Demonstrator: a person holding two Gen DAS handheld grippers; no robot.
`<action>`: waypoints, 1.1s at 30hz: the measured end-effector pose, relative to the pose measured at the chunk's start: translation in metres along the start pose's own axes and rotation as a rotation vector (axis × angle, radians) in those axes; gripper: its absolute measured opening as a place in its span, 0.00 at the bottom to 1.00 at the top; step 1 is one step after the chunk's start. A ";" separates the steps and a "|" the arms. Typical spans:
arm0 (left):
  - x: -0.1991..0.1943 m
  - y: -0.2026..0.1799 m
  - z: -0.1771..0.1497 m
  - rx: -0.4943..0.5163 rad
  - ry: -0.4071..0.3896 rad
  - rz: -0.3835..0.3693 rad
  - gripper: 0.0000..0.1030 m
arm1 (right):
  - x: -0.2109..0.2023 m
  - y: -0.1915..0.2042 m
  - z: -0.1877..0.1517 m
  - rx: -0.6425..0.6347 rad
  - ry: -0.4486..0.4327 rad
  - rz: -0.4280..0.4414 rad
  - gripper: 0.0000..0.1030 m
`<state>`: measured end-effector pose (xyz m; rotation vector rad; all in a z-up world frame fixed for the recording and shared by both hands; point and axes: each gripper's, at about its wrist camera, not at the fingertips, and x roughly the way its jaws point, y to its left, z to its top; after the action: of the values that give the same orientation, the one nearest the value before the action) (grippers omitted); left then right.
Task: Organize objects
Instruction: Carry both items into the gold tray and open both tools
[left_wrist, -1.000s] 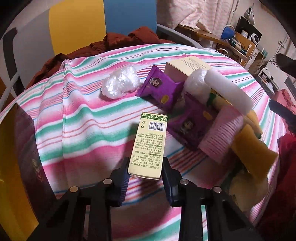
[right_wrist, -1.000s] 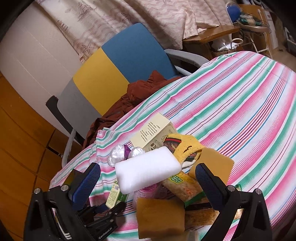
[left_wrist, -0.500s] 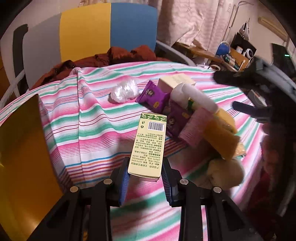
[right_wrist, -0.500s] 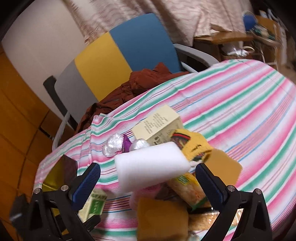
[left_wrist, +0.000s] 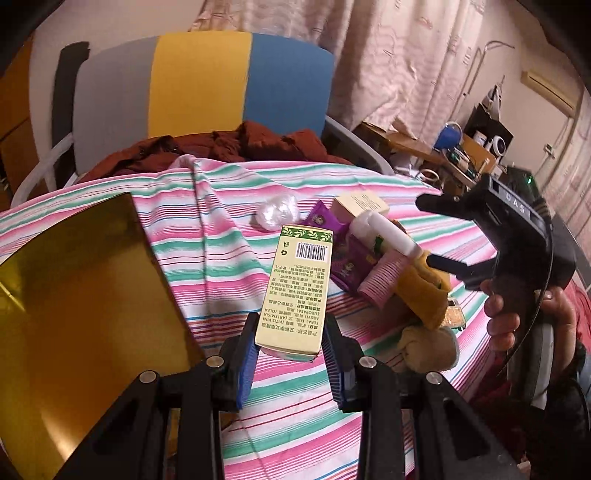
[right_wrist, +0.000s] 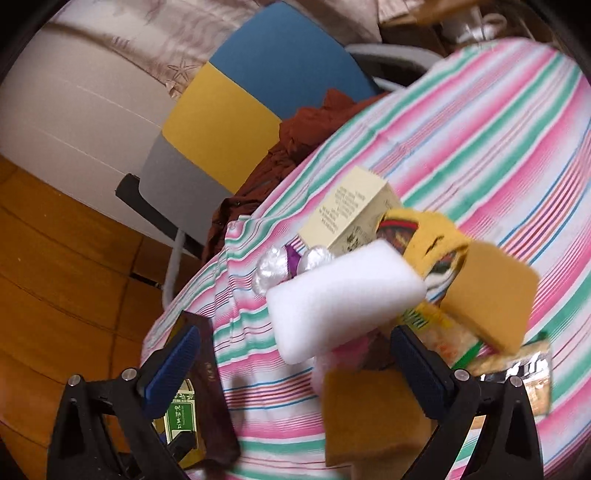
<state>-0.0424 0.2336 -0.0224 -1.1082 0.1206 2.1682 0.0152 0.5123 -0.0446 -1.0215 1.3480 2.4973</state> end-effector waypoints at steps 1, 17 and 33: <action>-0.002 0.004 0.000 -0.008 -0.006 0.004 0.31 | 0.002 0.001 0.001 -0.003 -0.001 -0.020 1.00; -0.029 0.040 -0.013 -0.088 -0.035 0.042 0.31 | 0.053 0.009 0.021 -0.099 0.000 -0.199 0.90; -0.042 0.059 -0.020 -0.117 -0.065 0.078 0.31 | 0.024 0.068 -0.013 -0.425 -0.080 -0.192 0.83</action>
<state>-0.0484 0.1587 -0.0167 -1.1129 0.0071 2.3032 -0.0238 0.4565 -0.0169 -1.0473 0.6704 2.6968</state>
